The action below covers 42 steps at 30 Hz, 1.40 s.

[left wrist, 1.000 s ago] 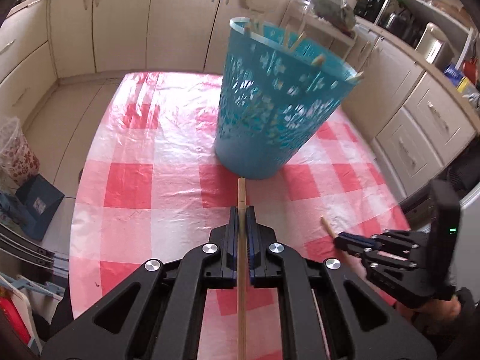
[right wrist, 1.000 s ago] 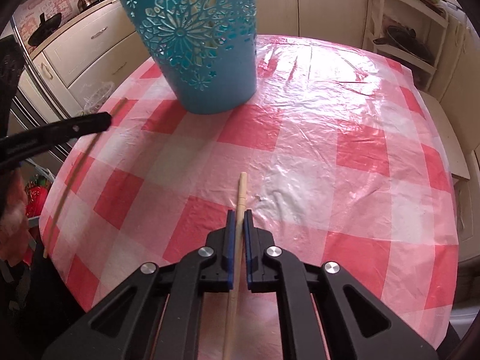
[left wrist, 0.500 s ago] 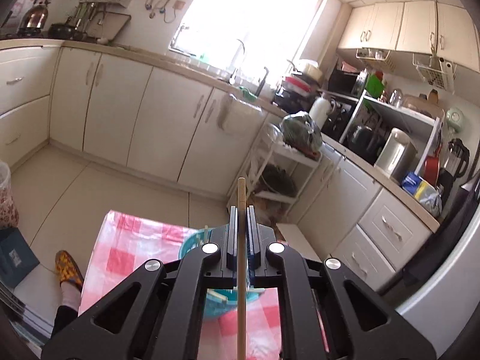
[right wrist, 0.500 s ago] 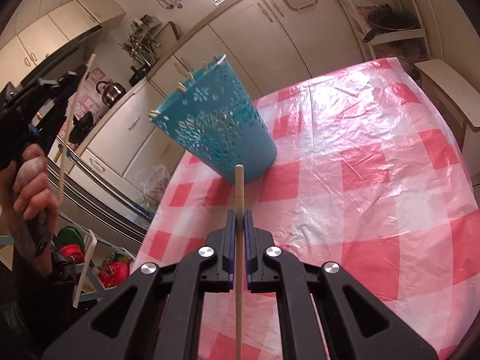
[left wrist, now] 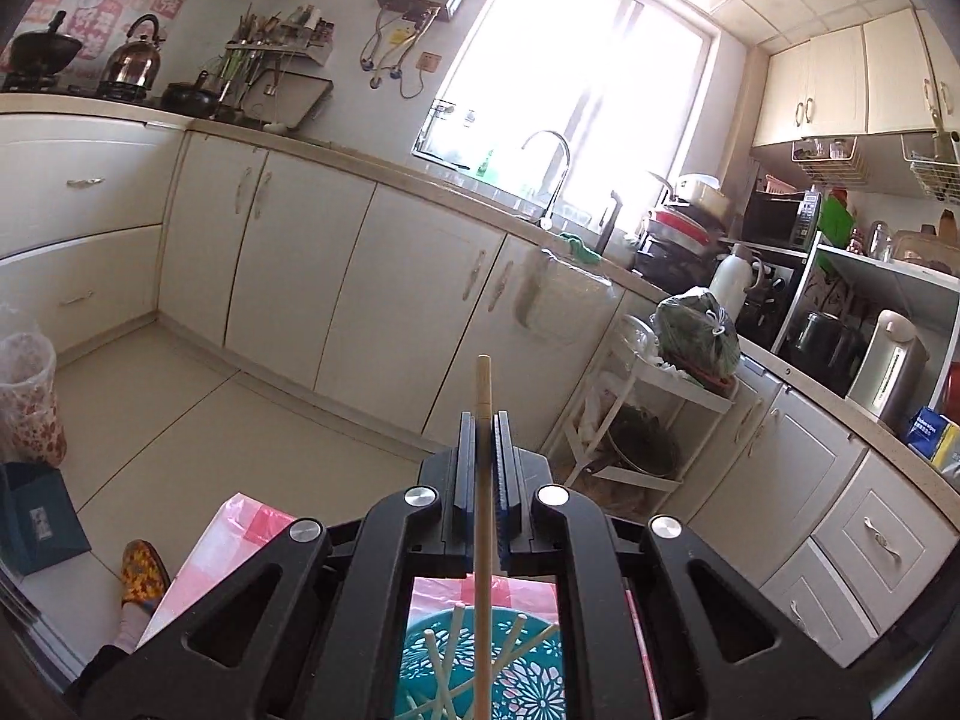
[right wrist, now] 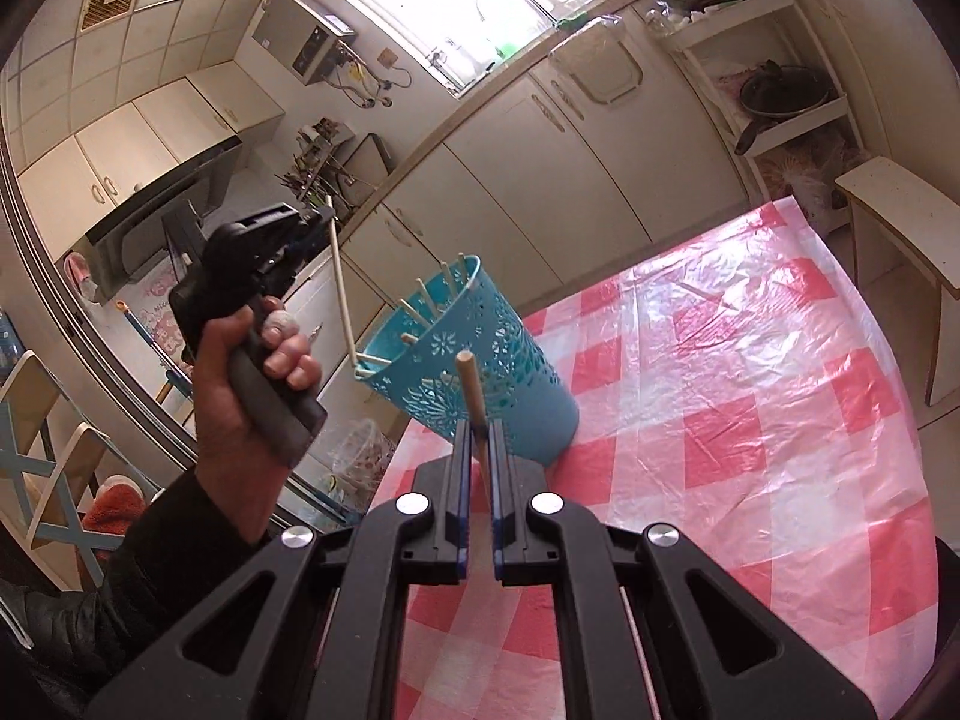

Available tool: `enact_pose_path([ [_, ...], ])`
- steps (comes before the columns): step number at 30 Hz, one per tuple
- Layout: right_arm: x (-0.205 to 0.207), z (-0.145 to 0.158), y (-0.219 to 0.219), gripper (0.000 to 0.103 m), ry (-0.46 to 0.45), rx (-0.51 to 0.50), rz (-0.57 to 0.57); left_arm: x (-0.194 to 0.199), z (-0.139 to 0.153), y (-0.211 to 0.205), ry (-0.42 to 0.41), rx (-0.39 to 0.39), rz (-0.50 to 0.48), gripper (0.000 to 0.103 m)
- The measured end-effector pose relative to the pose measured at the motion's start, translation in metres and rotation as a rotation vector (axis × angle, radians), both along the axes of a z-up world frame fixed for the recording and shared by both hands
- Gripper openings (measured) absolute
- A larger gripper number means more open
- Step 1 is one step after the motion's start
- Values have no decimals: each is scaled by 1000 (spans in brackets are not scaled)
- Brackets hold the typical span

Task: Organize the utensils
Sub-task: 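Lift both sticks and drop them into the basket with both grippers, then close the right gripper on the last wooden stick on the tablecloth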

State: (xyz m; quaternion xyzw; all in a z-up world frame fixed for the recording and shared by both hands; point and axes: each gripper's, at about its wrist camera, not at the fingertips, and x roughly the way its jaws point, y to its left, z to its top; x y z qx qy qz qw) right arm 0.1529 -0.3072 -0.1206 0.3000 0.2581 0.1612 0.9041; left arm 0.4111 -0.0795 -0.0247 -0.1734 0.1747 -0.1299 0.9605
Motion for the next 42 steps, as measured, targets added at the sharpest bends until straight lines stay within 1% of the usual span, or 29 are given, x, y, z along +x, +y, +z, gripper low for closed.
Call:
enact_pose_path([
  [5,2,16,1,6,-38,-32,-1,1,-14,-1,-5,26,17,5],
  [9,2,25,0,6,-52,-40,-5,1,-18,0,-4,26,27,5],
  [13,1,32,0,6,-65,-48,-3,0,-11,5,-27,7,45,5],
  [17,2,41,1,6,-86,-52,1,1,-5,3,-50,31,44,5],
  [22,5,59,5,6,-129,-61,15,-1,-16,-2,-20,67,9,5],
  [27,11,80,8,6,-166,-58,30,-6,-35,-11,38,142,-58,5],
  [31,20,95,7,6,-195,-40,27,-13,-45,-4,76,138,-98,6],
  [33,27,104,8,6,-210,-31,26,-17,-48,3,91,136,-111,11],
  [35,33,113,11,6,-225,-33,24,-20,-50,9,108,134,-121,33],
  [37,42,122,17,6,-242,-43,24,-24,-48,17,105,126,-114,42],
  [39,50,130,22,6,-256,-49,24,-29,-46,26,104,114,-109,45],
  [42,62,139,28,6,-276,-54,18,-34,-44,43,110,75,-89,52],
])
